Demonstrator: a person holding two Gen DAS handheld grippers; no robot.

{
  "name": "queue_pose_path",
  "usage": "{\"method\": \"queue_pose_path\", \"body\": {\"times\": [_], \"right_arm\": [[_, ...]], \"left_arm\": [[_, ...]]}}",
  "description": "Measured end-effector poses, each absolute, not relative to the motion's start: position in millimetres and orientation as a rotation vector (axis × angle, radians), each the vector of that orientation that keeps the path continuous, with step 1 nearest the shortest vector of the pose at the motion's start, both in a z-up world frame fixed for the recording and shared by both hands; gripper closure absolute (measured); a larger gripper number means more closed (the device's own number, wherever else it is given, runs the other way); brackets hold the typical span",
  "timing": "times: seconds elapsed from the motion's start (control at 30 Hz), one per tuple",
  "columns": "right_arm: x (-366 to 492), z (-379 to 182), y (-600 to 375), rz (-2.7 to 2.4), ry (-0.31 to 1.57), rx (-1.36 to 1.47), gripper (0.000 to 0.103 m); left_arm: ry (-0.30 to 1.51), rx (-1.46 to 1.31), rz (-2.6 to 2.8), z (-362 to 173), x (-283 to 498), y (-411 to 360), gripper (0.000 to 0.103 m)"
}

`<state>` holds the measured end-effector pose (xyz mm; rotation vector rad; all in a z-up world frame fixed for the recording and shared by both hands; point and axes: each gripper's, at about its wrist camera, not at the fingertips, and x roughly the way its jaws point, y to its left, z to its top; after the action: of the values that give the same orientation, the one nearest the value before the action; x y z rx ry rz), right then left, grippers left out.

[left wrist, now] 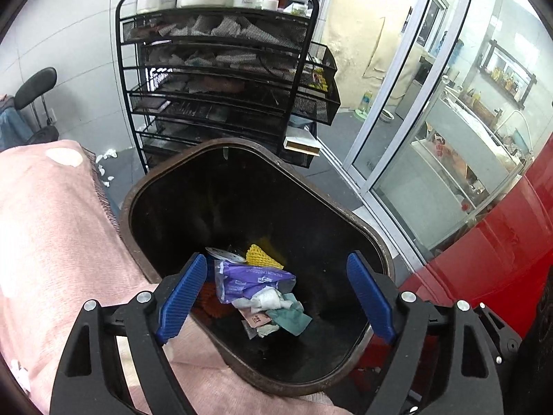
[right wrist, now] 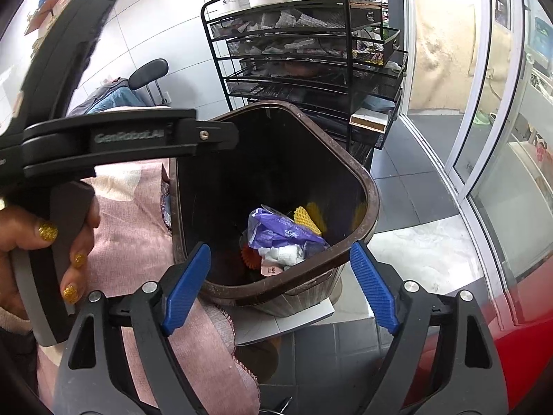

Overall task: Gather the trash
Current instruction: 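Carry the white tissue over the bin and open the left tool, then move both tools back over the table toward the orange peel and wrapper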

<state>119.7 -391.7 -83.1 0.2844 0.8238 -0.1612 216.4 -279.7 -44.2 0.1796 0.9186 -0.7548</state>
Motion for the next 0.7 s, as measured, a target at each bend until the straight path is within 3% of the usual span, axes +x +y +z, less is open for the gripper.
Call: {"method": "queue_pose_path", "body": {"times": [0.7], "right_arm": [[141.8, -59.9, -352.5, -0.050, 0.789, 0.216, 0.019]], "left_arm": [[0.768, 0.110, -0.629, -8.4, 172.3, -169.7, 0.014]]}}
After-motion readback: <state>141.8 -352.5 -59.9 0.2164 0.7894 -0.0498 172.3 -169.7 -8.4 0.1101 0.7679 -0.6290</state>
